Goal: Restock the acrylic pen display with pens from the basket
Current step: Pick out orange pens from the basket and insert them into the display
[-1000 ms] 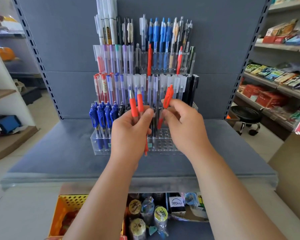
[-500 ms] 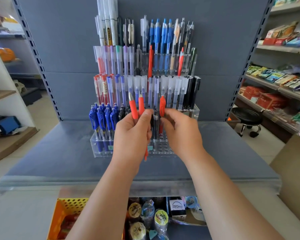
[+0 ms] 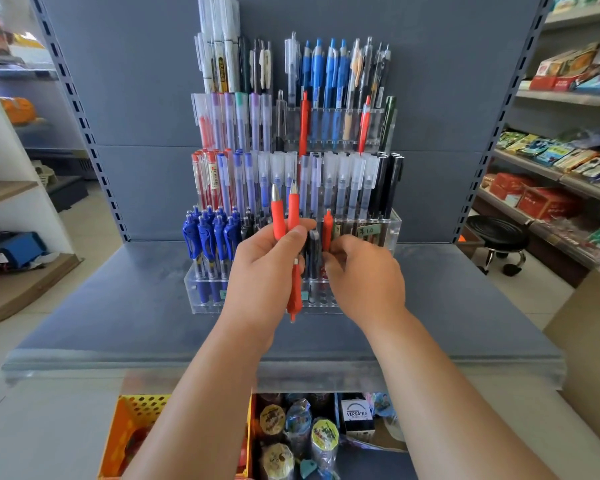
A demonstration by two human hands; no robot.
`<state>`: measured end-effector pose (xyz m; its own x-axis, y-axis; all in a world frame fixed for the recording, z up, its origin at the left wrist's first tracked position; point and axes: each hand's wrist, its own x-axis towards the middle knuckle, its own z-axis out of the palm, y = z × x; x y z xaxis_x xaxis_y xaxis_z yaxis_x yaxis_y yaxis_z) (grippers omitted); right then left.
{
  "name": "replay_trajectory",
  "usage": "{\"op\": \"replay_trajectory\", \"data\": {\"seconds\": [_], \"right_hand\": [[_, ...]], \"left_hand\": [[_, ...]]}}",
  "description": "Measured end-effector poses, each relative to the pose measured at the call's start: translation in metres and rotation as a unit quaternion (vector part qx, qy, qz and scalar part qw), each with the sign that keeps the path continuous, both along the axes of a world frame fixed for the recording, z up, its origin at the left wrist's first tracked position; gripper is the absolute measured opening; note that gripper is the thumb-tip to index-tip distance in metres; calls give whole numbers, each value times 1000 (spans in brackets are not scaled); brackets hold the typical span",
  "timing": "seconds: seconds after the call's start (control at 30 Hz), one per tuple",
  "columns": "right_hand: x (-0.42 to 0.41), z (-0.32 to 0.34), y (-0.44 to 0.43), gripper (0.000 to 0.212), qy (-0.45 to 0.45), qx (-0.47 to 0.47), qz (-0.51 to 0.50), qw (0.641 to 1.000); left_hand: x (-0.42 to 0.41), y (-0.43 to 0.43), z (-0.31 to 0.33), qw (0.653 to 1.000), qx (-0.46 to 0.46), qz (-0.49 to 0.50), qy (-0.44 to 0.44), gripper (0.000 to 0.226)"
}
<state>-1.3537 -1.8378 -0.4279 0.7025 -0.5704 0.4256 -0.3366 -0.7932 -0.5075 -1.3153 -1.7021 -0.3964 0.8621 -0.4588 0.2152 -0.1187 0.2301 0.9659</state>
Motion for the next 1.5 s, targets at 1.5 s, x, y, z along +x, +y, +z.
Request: {"op": "replay_trajectory", "data": {"seconds": [1.5], "right_hand": [[-19,34,22,11,-283,87,156,942]], "left_hand": [[-4,4,4,997,17,-3,-75,27]]}}
